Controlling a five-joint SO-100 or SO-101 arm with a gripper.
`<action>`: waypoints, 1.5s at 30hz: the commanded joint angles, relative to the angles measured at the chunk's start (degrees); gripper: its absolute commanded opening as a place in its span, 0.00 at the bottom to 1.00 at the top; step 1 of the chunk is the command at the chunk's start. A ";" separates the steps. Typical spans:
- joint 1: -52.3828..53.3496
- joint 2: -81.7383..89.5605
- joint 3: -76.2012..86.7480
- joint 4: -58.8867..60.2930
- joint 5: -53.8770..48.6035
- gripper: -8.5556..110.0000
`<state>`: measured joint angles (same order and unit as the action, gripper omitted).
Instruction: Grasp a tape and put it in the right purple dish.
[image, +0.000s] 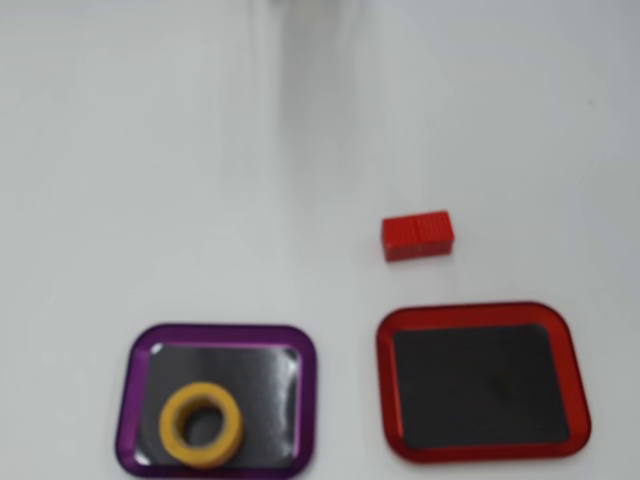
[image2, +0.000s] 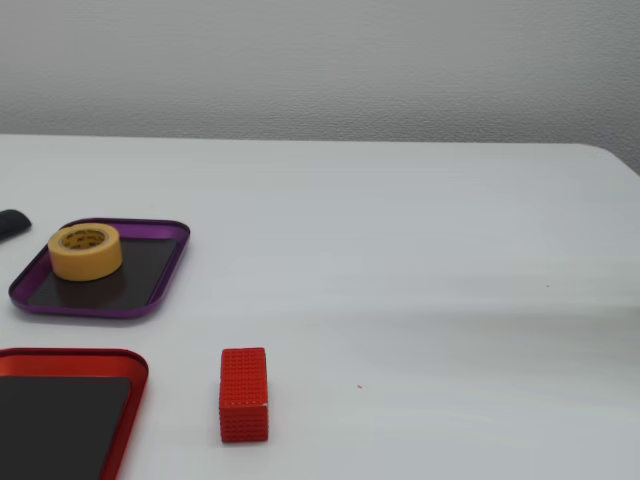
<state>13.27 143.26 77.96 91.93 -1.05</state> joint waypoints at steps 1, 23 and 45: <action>0.00 14.24 13.71 0.09 0.09 0.16; 0.09 50.80 76.64 -14.50 4.31 0.16; -0.09 50.89 97.56 -18.63 4.39 0.06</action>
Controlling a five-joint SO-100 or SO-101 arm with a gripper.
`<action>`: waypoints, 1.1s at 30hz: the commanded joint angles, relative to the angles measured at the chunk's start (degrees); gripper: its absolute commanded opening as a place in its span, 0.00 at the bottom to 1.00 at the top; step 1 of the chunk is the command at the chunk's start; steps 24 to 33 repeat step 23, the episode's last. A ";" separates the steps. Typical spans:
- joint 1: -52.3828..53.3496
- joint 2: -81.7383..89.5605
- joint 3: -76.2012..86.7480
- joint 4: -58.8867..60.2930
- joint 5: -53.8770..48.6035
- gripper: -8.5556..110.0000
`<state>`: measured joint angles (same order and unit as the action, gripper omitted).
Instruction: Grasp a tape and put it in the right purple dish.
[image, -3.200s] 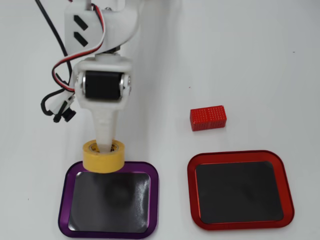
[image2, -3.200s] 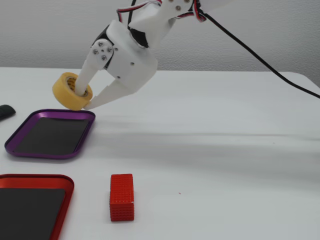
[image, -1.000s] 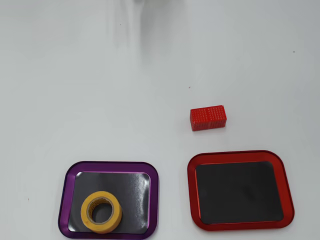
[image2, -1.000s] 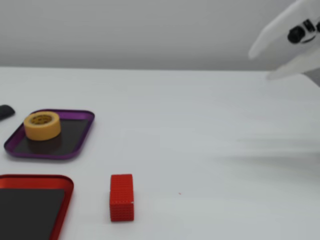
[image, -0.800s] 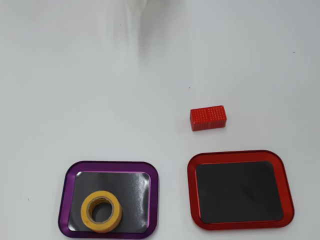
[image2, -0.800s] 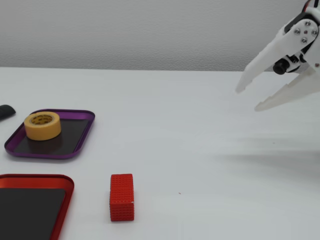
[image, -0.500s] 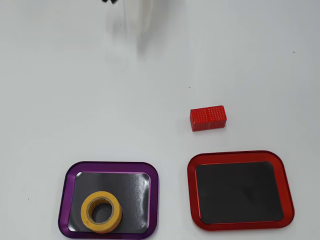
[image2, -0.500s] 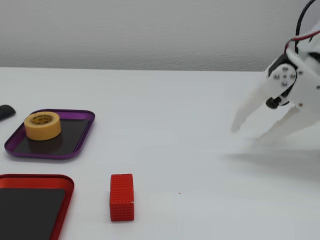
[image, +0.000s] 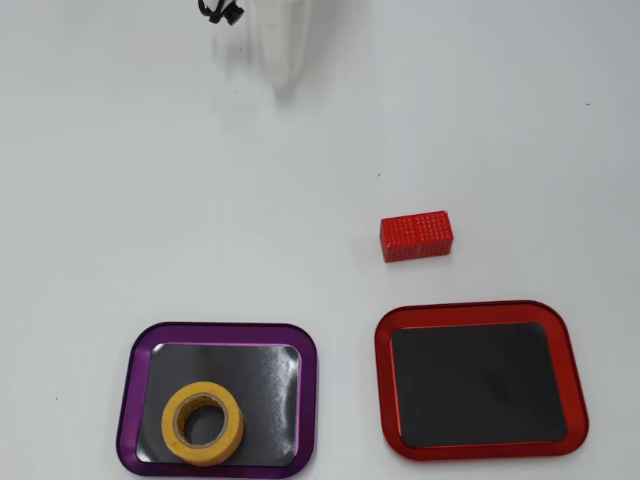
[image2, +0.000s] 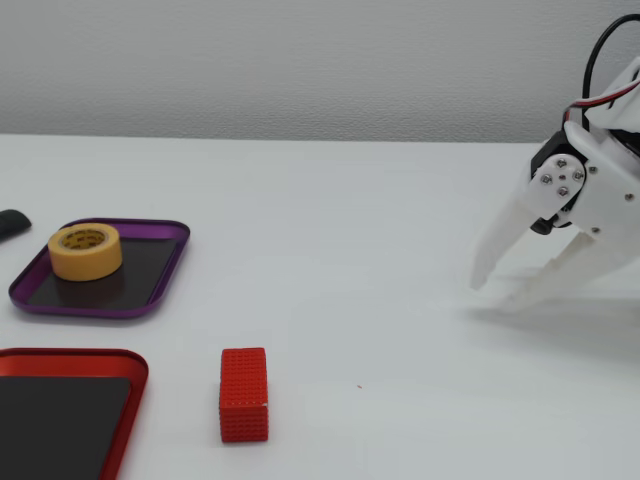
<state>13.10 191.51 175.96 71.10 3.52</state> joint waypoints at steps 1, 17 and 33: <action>0.09 2.64 -0.44 2.81 -0.18 0.07; 0.62 2.64 -0.44 2.37 -0.35 0.07; 0.26 2.64 -0.44 2.37 -0.44 0.07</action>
